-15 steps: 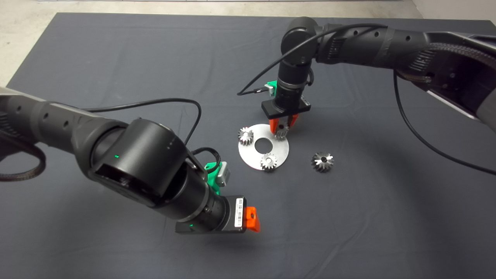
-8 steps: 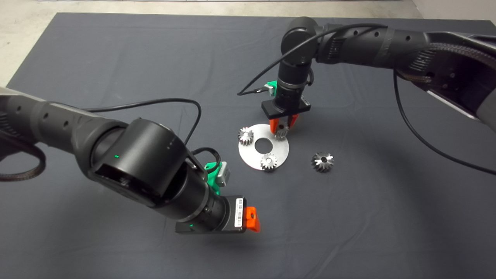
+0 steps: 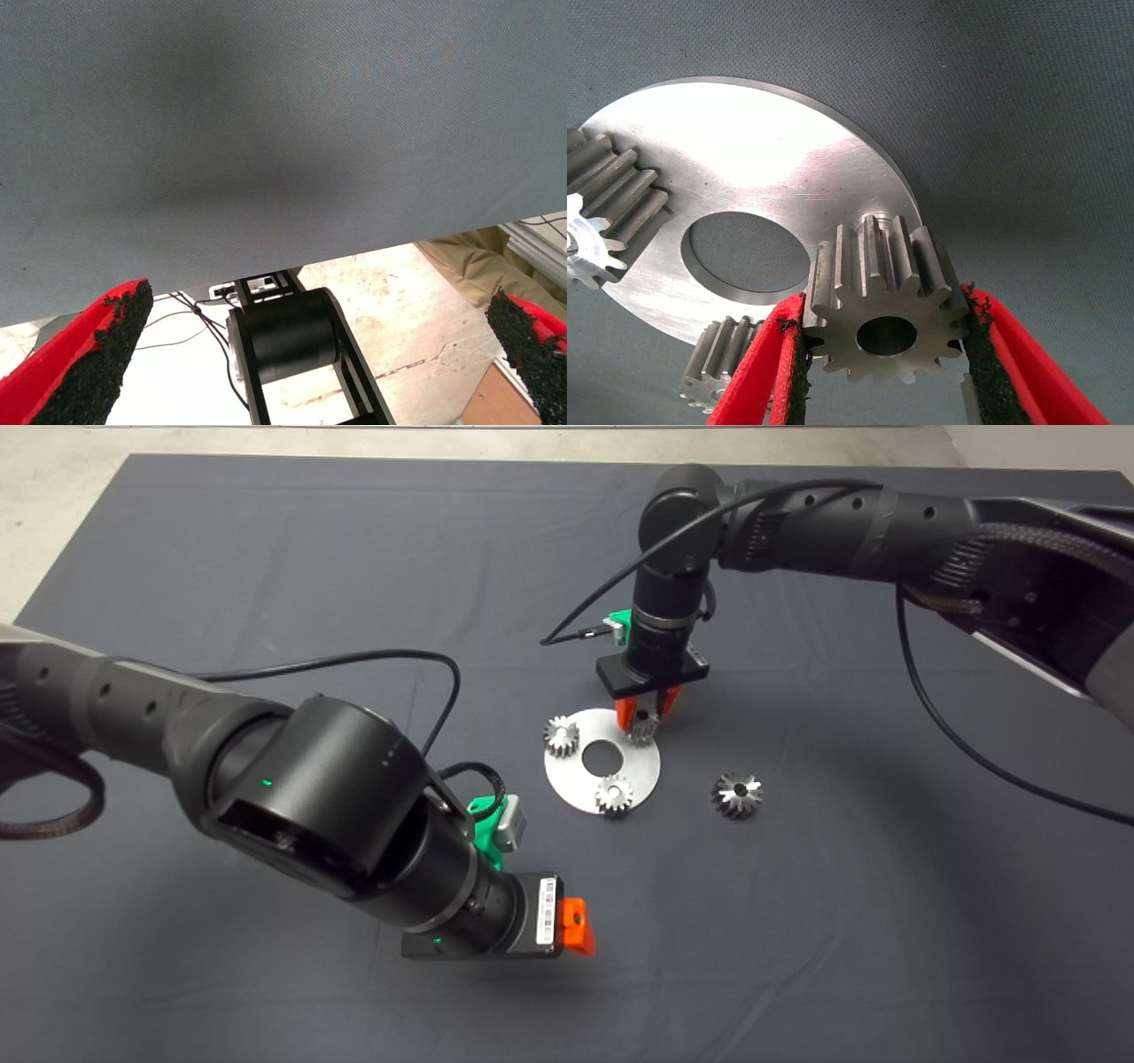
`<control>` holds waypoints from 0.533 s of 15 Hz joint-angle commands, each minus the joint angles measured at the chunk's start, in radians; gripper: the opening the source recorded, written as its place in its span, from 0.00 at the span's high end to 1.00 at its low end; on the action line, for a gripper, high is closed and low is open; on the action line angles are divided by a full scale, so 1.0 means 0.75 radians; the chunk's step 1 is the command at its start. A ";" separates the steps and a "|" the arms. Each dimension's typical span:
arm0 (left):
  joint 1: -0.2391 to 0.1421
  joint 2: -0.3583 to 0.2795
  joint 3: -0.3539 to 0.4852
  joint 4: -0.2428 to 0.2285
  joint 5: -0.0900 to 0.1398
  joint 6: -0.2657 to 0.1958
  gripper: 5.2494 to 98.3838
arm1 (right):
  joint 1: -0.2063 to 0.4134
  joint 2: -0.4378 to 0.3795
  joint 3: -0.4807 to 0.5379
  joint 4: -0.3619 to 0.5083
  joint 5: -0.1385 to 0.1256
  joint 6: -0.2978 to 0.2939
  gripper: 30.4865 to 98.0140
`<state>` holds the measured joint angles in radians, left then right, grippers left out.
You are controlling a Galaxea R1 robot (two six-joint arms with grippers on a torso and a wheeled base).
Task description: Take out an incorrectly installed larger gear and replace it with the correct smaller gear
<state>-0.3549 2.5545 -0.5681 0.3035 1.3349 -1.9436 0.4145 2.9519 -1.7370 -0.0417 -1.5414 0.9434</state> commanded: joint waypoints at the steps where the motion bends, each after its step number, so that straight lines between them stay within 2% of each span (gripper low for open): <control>1: -0.020 -0.001 0.001 -0.010 0.002 0.002 0.01 | 0.045 0.019 0.001 -0.016 -0.156 -0.002 0.87; 8: -0.020 0.001 -0.002 -0.008 0.000 0.002 0.01 | 0.045 0.025 0.001 -0.016 -0.156 -0.002 0.86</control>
<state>-0.3549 2.5547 -0.5681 0.3036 1.3349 -1.9436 0.4145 2.9566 -1.7385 -0.0436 -1.5417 0.9434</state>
